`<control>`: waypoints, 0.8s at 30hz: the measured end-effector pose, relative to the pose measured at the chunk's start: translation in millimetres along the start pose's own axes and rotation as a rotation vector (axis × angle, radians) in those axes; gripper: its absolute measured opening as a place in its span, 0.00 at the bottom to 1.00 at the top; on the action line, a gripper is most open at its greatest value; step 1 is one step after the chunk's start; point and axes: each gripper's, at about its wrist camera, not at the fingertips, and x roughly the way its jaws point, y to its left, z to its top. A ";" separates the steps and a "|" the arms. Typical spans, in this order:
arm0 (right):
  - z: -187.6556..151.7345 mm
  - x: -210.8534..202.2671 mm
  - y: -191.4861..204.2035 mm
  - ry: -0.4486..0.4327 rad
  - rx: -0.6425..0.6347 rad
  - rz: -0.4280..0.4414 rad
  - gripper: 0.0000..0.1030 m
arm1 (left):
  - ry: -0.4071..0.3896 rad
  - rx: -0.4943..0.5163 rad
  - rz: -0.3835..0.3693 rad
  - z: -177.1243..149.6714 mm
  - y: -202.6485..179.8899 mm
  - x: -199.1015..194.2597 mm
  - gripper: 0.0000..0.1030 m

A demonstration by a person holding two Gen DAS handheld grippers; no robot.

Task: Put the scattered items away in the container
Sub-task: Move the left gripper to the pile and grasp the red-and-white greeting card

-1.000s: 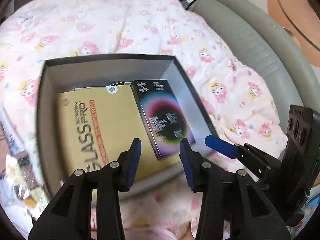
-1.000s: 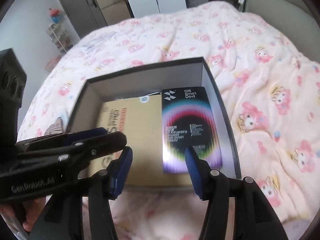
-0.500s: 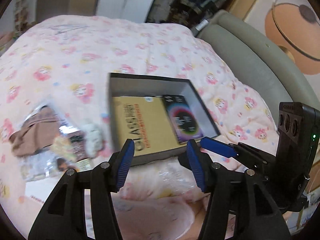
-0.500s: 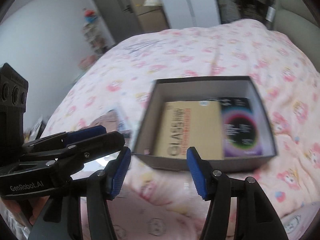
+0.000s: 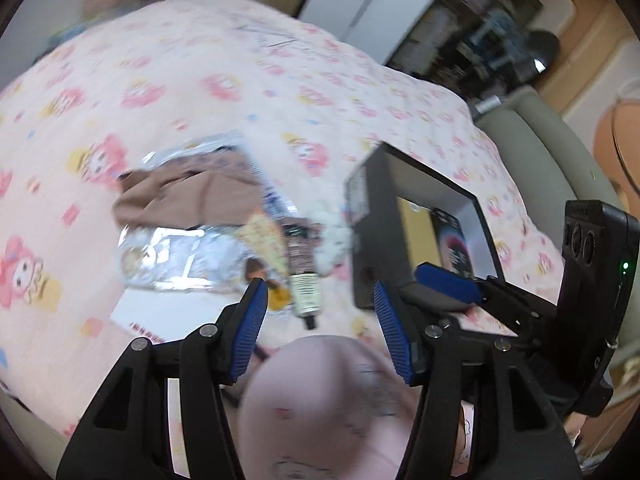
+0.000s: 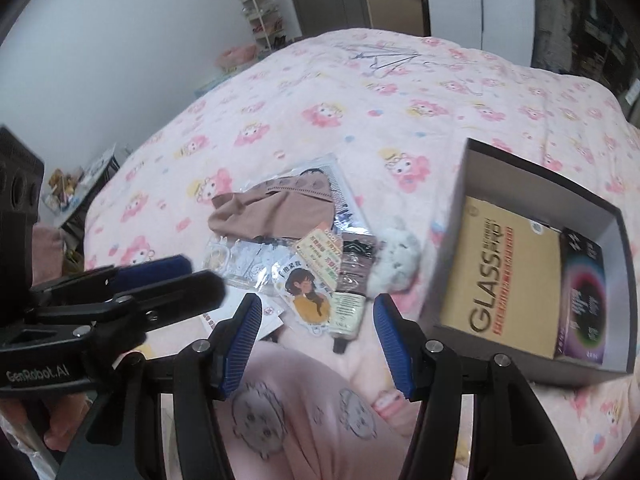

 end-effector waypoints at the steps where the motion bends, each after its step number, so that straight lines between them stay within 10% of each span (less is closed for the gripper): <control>1: 2.0 5.0 2.1 0.008 -0.008 -0.003 0.53 | 0.002 -0.019 0.004 -1.0 7.2 3.8 0.55; 18: 22.9 109.8 9.8 0.320 -0.059 0.151 0.50 | 0.052 -0.510 0.191 -48.7 158.1 53.5 0.53; 24: 18.0 135.8 22.5 0.399 -0.103 0.140 0.50 | 0.079 -0.531 0.062 -60.6 164.1 72.0 0.53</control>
